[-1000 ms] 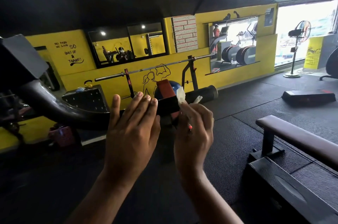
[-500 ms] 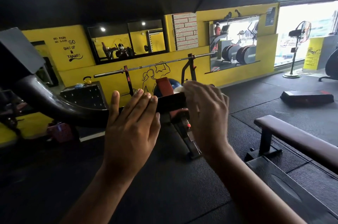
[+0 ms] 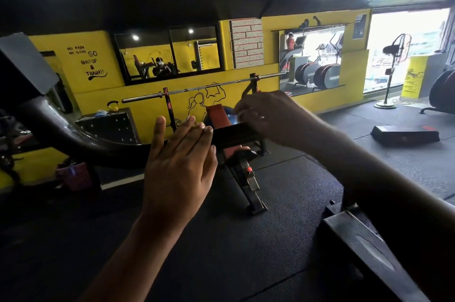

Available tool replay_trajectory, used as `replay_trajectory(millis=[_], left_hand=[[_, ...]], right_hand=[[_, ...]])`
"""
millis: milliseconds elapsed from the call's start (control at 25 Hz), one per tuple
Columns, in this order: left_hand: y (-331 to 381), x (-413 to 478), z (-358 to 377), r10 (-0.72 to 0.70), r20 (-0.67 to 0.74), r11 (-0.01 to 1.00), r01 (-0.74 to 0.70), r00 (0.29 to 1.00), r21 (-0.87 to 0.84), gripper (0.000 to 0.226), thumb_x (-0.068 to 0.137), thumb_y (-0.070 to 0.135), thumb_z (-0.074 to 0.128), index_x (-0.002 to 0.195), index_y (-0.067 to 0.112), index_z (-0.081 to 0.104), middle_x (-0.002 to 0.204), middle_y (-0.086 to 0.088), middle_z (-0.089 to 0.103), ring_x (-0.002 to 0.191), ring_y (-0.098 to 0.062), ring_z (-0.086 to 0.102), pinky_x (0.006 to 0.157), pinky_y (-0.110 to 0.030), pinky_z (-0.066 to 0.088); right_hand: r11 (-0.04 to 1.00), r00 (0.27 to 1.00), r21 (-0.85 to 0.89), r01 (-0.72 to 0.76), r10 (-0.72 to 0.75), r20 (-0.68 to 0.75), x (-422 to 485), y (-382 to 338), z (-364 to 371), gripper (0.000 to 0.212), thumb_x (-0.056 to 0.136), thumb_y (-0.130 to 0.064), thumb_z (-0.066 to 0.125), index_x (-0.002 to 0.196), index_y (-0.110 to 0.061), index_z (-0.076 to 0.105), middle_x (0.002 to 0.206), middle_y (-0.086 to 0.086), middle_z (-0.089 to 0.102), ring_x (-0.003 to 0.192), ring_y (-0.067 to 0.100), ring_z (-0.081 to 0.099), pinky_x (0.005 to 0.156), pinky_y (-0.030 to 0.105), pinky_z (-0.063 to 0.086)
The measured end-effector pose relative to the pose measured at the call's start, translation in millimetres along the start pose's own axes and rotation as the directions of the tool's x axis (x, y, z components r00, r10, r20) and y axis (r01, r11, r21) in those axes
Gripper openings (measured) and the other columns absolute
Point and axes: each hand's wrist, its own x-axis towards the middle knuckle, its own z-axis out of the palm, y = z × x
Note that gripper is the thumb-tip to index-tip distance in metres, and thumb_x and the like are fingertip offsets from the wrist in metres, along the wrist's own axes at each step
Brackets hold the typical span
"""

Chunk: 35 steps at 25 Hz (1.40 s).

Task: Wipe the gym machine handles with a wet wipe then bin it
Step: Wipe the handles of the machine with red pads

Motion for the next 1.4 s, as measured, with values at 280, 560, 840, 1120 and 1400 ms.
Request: replay_trajectory(millis=[280, 560, 840, 1120, 1400], left_hand=[[3.9, 1.6, 3.5, 0.001, -0.018, 1.000, -0.001, 1.000, 0.001, 0.031, 0.097, 0.023, 0.056, 0.118, 0.005, 0.068, 0.120, -0.013, 0.068, 0.124, -0.026, 0.058, 0.122, -0.047, 0.013], [3.4, 2.2, 6.4, 0.014, -0.011, 1.000, -0.014, 1.000, -0.011, 0.030, 0.097, 0.023, 0.055, 0.118, 0.005, 0.068, 0.120, -0.013, 0.068, 0.123, -0.025, 0.058, 0.121, -0.049, 0.012], [6.0, 4.3, 9.4, 0.016, 0.011, 1.000, -0.016, 1.000, -0.018, 0.033, 0.098, 0.023, 0.053, 0.121, 0.005, 0.066, 0.123, -0.013, 0.067, 0.125, -0.026, 0.057, 0.122, -0.048, 0.009], [3.6, 4.1, 12.1, 0.073, 0.036, 0.997, -0.072, 0.997, -0.023, 0.035, 0.098, 0.024, 0.053, 0.127, 0.004, 0.062, 0.129, -0.015, 0.063, 0.126, -0.027, 0.056, 0.117, -0.051, 0.024], [8.4, 4.6, 12.6, 0.074, 0.023, 0.997, -0.073, 0.997, -0.040, 0.037, 0.096, 0.022, 0.052, 0.127, 0.003, 0.061, 0.128, -0.017, 0.063, 0.123, -0.029, 0.058, 0.108, -0.045, 0.041]], right_hand=[[0.999, 0.998, -0.018, -0.035, 0.035, 0.054, 4.7, 4.2, -8.6, 0.012, 0.093, -0.015, 0.062, 0.104, -0.014, 0.068, 0.092, -0.006, 0.066, 0.078, -0.014, 0.054, 0.063, -0.003, 0.038], [0.990, 0.982, -0.067, -0.120, 0.109, -0.152, -16.3, 6.0, 3.6, 0.014, 0.095, -0.012, 0.060, 0.104, -0.011, 0.071, 0.103, 0.002, 0.070, 0.079, -0.006, 0.055, 0.065, -0.004, 0.033], [0.942, 0.683, 0.145, -0.303, 0.321, -0.657, -55.9, -14.5, 65.5, 0.017, 0.089, -0.006, 0.064, 0.104, -0.014, 0.066, 0.110, 0.000, 0.061, 0.100, 0.013, 0.051, 0.084, 0.005, 0.035], [0.107, 0.296, 0.968, 0.229, 0.939, -0.174, -40.8, -59.8, 110.9, 0.023, 0.095, -0.011, 0.061, 0.117, -0.007, 0.057, 0.105, 0.011, 0.065, 0.091, 0.013, 0.062, 0.089, 0.033, 0.051], [-0.396, 0.444, 0.828, 0.398, 0.872, 0.204, -29.4, -40.8, 104.4, 0.023, 0.099, 0.001, 0.048, 0.119, 0.001, 0.059, 0.101, 0.011, 0.063, 0.094, 0.016, 0.061, 0.085, 0.023, 0.054]])
